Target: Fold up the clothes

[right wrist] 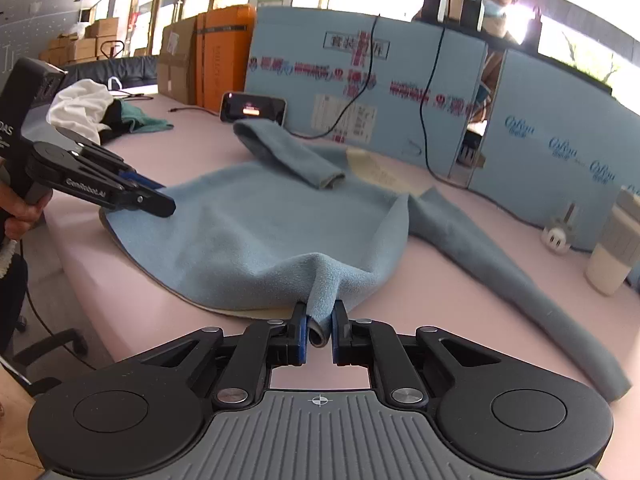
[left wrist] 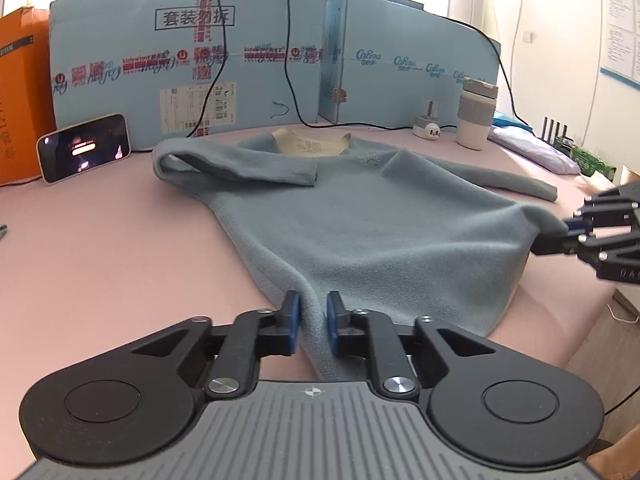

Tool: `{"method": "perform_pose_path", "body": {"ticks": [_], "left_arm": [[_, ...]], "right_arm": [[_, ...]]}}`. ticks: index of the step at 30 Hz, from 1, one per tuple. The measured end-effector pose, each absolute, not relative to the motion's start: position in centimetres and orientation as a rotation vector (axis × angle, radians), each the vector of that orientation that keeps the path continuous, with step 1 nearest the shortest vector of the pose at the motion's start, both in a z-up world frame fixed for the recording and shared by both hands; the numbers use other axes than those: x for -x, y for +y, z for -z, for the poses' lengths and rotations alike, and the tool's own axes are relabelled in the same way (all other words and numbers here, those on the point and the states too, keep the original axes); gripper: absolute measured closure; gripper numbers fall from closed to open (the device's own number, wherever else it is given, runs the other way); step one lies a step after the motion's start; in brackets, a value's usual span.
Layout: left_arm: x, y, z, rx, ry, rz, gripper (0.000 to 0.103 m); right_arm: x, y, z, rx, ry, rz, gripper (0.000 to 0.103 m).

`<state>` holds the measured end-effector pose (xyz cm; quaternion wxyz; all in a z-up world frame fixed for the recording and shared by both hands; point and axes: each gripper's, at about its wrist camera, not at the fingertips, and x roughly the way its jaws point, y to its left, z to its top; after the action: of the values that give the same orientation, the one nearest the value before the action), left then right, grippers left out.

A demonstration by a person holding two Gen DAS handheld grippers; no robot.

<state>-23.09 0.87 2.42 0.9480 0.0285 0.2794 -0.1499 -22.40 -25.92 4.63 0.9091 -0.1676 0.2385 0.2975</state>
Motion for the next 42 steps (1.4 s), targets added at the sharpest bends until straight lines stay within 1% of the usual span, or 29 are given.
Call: {"method": "perform_pose_path", "body": {"ticks": [3,11,15,17,19,21,22,25,27,29,31,33,36,42], "left_arm": [[23.7,0.8,-3.6,-0.097,0.546,0.314,0.097],[27.0,2.0,-8.8,-0.199,0.438,0.244,0.097],[27.3,3.0,-8.6,-0.198,0.453,0.191,0.097],[26.9,3.2,-8.0,-0.192,0.476,0.182,0.095],[26.6,3.2,-7.2,-0.187,0.500,0.198,0.086],[26.3,2.6,-6.6,-0.194,0.516,0.218,0.066],[26.1,2.3,-6.3,-0.199,0.524,0.228,0.063],[25.5,1.3,-5.6,-0.218,0.542,0.254,0.058],[25.2,0.4,-5.3,-0.229,0.546,0.282,0.046],[25.1,-1.1,-5.2,-0.251,0.542,0.325,0.039],[25.0,-2.6,-5.1,-0.273,0.537,0.367,0.036],[24.8,-4.1,-4.9,-0.294,0.533,0.410,0.028],[24.5,-6.3,-4.9,-0.315,0.528,0.480,0.022],[24.0,-10.6,-3.7,-0.365,0.544,0.609,0.020]], "right_arm": [[23.1,-26.3,-6.3,0.342,0.469,-0.622,0.094],[25.6,-27.7,-11.6,0.259,0.450,-0.740,0.096],[26.4,-27.5,-11.2,0.285,0.468,-0.762,0.095],[26.2,-27.5,-10.4,0.288,0.500,-0.738,0.095],[25.6,-28.1,-9.7,0.277,0.531,-0.689,0.093],[24.9,-29.3,-9.1,0.246,0.557,-0.623,0.092],[24.6,-29.9,-8.8,0.233,0.568,-0.591,0.092],[23.5,-31.5,-7.8,0.206,0.595,-0.500,0.092],[22.8,-32.4,-7.0,0.186,0.620,-0.467,0.092],[22.2,-32.8,-6.3,0.175,0.646,-0.452,0.092],[21.9,-32.7,-5.7,0.177,0.659,-0.466,0.092],[21.8,-32.1,-5.2,0.190,0.668,-0.493,0.092],[21.7,-31.0,-4.5,0.214,0.680,-0.529,0.092],[21.2,-29.8,-4.0,0.187,0.665,-0.571,0.092]]}}
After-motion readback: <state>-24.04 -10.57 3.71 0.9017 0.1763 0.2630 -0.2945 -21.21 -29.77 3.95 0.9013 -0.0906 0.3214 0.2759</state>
